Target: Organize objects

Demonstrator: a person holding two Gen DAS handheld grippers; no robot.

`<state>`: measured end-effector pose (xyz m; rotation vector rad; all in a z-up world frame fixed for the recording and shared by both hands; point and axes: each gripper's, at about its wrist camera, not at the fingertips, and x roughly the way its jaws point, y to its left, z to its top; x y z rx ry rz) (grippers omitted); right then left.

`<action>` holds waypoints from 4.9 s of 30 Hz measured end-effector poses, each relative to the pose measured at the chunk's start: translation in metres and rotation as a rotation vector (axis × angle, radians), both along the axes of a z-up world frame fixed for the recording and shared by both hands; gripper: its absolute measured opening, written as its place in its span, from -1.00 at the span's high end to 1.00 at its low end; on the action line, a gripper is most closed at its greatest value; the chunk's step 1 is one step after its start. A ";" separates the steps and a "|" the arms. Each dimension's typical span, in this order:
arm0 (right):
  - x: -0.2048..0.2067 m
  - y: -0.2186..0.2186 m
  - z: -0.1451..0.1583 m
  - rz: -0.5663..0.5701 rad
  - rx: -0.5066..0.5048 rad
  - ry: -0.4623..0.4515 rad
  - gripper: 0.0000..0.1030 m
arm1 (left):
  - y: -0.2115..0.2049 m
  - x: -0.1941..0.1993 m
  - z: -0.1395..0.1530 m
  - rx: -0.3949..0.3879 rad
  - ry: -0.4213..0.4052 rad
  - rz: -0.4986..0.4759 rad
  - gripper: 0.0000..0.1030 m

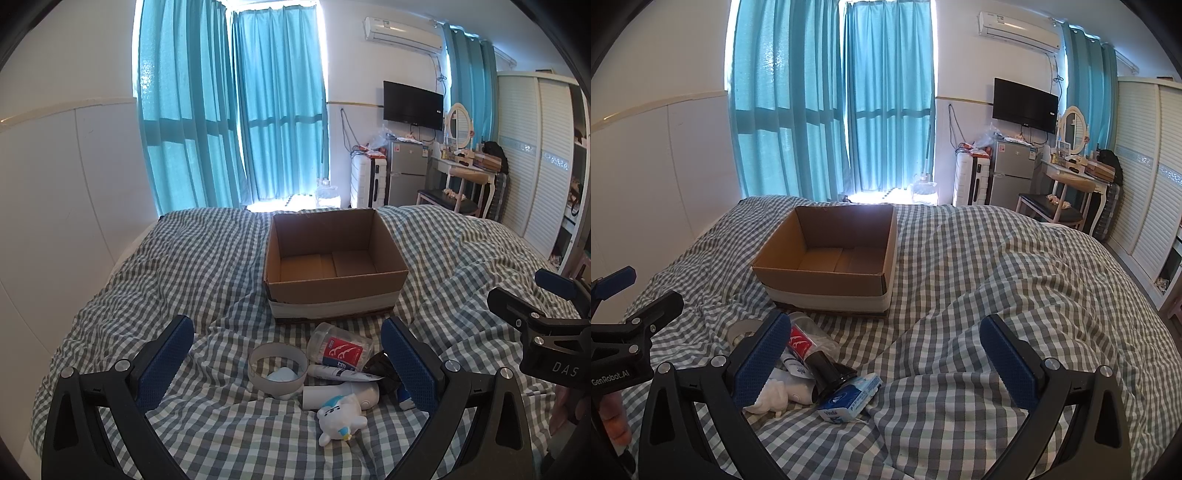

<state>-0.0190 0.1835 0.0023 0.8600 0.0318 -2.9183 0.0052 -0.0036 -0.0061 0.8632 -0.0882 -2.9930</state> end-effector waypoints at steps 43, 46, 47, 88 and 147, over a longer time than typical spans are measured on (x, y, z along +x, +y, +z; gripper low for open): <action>0.002 0.005 0.005 -0.005 -0.007 0.030 -1.00 | -0.002 -0.009 -0.004 0.033 -0.038 0.002 -1.00; -0.003 0.003 0.005 0.008 -0.001 0.017 -1.00 | -0.006 -0.017 -0.010 0.044 -0.067 0.003 -1.00; -0.006 0.002 0.003 0.016 0.000 0.007 -1.00 | -0.007 -0.020 -0.014 0.046 -0.081 0.006 -1.00; -0.063 -0.034 -0.137 0.200 0.055 -0.496 0.29 | 0.023 -0.042 -0.153 0.092 -0.481 -0.245 0.03; -0.204 -0.043 0.065 0.232 0.082 -0.022 0.65 | 0.002 -0.221 0.018 0.070 -0.172 -0.139 0.03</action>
